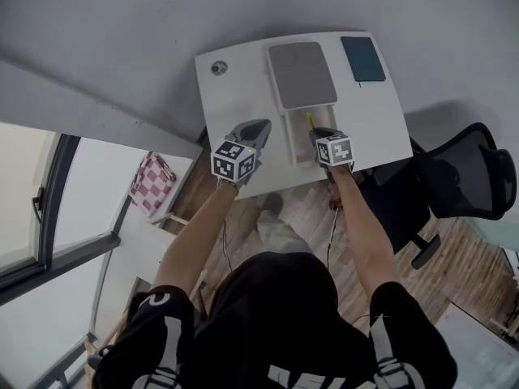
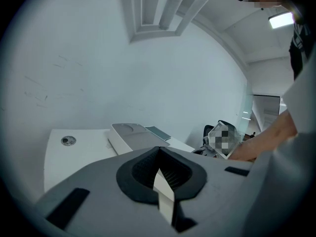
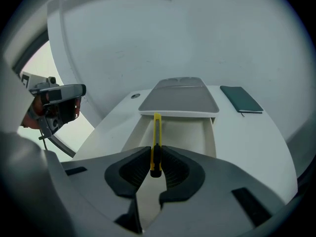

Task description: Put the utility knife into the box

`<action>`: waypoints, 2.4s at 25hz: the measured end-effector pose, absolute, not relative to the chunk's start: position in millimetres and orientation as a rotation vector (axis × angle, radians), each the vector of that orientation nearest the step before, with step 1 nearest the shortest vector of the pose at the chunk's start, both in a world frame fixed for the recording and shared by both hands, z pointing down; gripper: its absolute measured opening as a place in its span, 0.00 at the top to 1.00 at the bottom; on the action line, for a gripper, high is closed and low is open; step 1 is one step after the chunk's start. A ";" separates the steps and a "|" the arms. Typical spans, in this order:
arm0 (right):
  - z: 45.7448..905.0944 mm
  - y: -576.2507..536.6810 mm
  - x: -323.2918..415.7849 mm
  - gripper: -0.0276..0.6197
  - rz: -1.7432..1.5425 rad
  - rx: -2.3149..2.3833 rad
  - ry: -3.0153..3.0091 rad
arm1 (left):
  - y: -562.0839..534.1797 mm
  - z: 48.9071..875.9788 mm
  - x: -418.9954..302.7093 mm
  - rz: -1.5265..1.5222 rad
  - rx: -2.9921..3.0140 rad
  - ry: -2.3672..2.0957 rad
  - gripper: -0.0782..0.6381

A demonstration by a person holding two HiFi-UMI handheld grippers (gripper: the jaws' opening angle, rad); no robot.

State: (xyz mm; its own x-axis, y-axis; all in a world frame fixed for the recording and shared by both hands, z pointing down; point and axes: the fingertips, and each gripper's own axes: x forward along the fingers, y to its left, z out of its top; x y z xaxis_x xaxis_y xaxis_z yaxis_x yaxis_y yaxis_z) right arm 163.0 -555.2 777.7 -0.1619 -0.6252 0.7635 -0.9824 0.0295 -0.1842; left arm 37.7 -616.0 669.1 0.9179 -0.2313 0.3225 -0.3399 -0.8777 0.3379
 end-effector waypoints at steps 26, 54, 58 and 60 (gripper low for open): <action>834.2 -587.2 157.4 0.82 1.148 1.418 -1.706 | -656.8 696.8 34.1 0.444 2.623 -0.483 0.85; 635.3 -568.2 187.0 0.84 0.650 1.920 -1.989 | -634.0 602.1 60.2 0.307 2.777 -0.426 0.85; 609.9 -561.2 194.5 0.87 0.567 1.991 -1.995 | -630.7 586.3 67.8 0.283 2.808 -0.403 0.85; 600.6 -556.6 198.4 0.89 0.532 2.021 -1.988 | -629.5 579.3 70.5 0.276 2.824 -0.392 0.85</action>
State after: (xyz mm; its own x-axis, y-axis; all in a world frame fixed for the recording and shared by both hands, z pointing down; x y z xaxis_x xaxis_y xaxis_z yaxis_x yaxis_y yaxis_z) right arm 198.4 -556.6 600.6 -0.0011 -0.9030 0.4297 -0.9969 -0.0330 -0.0720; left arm 70.5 -629.5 579.3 0.9449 -0.2386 0.2240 -0.2913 -0.9251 0.2437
